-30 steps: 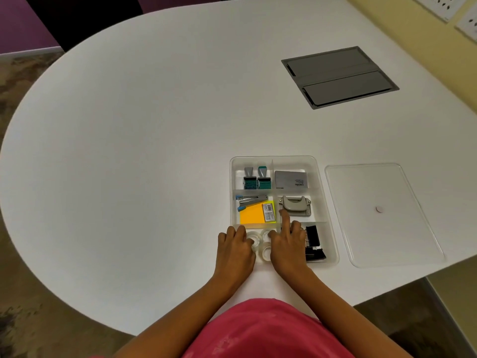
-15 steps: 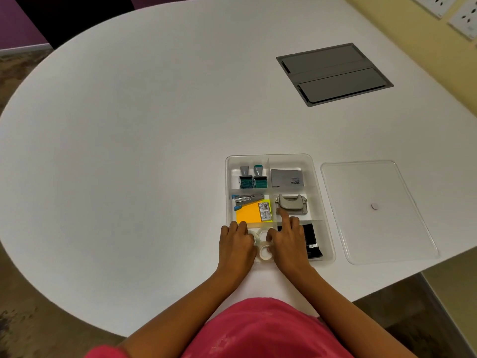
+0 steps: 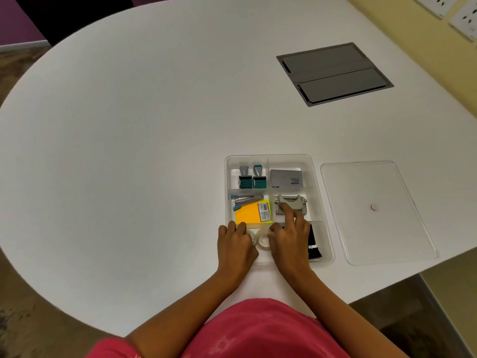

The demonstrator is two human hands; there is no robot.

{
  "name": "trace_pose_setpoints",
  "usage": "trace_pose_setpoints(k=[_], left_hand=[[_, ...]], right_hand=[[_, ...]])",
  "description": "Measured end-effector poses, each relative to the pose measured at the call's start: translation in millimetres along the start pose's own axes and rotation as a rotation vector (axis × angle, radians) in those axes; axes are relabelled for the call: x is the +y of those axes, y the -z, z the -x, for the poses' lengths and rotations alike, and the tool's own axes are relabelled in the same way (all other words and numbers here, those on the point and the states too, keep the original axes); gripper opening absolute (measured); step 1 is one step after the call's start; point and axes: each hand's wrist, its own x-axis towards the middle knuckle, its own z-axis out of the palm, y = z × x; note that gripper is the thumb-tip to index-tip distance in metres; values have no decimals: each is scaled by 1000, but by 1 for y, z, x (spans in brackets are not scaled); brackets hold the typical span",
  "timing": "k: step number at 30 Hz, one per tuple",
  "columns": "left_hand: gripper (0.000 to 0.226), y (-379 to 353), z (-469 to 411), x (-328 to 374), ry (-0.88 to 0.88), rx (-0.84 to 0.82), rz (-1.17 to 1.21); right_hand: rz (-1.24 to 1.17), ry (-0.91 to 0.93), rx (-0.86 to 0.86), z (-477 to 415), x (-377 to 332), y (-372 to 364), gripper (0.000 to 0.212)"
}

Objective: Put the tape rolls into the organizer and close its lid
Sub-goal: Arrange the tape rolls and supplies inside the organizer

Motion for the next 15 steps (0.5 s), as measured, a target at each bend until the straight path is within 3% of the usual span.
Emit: trace_pose_setpoints(k=[8, 15], left_hand=[[17, 2, 4, -5, 28, 42, 6], [20, 0, 4, -5, 28, 44, 2]], right_hand=[[-9, -13, -102, -10, -7, -5, 28], [-123, 139, 22, 8, 1, -2, 34]])
